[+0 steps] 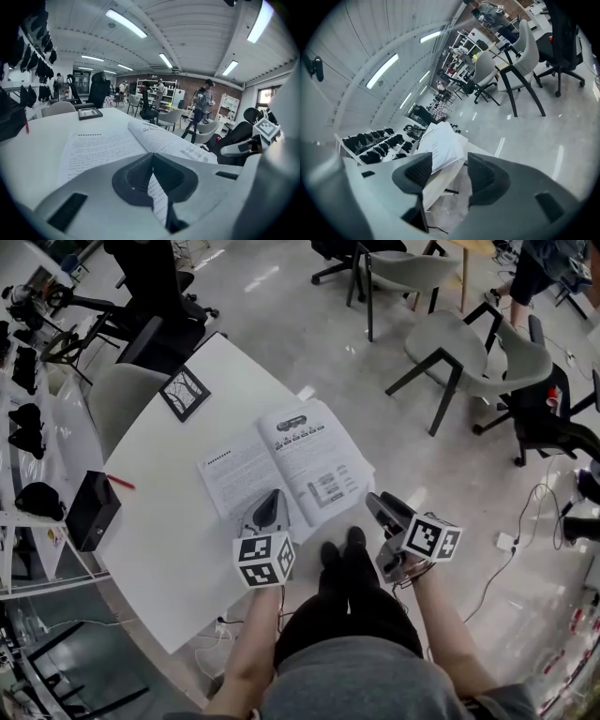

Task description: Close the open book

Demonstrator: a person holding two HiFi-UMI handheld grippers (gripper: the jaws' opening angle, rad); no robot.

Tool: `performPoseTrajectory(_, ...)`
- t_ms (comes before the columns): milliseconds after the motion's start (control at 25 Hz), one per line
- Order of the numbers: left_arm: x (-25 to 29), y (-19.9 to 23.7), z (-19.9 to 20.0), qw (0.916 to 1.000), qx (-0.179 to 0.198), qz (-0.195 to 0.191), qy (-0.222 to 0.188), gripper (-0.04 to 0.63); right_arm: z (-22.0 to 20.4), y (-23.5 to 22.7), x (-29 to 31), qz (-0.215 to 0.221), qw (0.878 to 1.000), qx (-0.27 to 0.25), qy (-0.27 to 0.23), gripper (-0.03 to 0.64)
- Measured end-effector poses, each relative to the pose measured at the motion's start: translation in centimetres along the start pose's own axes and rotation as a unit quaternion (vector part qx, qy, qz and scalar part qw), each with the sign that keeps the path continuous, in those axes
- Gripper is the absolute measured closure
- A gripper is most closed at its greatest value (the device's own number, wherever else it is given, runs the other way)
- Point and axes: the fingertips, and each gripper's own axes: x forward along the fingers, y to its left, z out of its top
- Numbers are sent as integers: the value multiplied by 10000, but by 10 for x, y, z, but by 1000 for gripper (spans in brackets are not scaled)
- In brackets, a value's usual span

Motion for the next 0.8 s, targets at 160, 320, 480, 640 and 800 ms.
performPoseTrajectory(160, 1, 1, 0, 10000, 23, 28, 6, 589, -3, -4, 5, 33, 9999, 130, 78, 371)
performPoseTrajectory(320, 2, 2, 1, 10000, 30, 60, 0, 589, -6, -8, 10, 55, 9995, 255, 189, 366)
performPoseTrajectory(480, 2, 0, 1, 9999, 104, 78, 35, 589, -7, -8, 16, 107, 9989, 353, 272, 365)
performPoseTrajectory(640, 3, 0, 2, 9999, 100, 91, 66, 589, -6, -8, 22, 131, 9983, 458, 336, 371)
performPoseTrajectory(800, 3, 0, 1, 9998, 146, 110, 70, 589, -6, -8, 25, 156, 9980, 495, 355, 383)
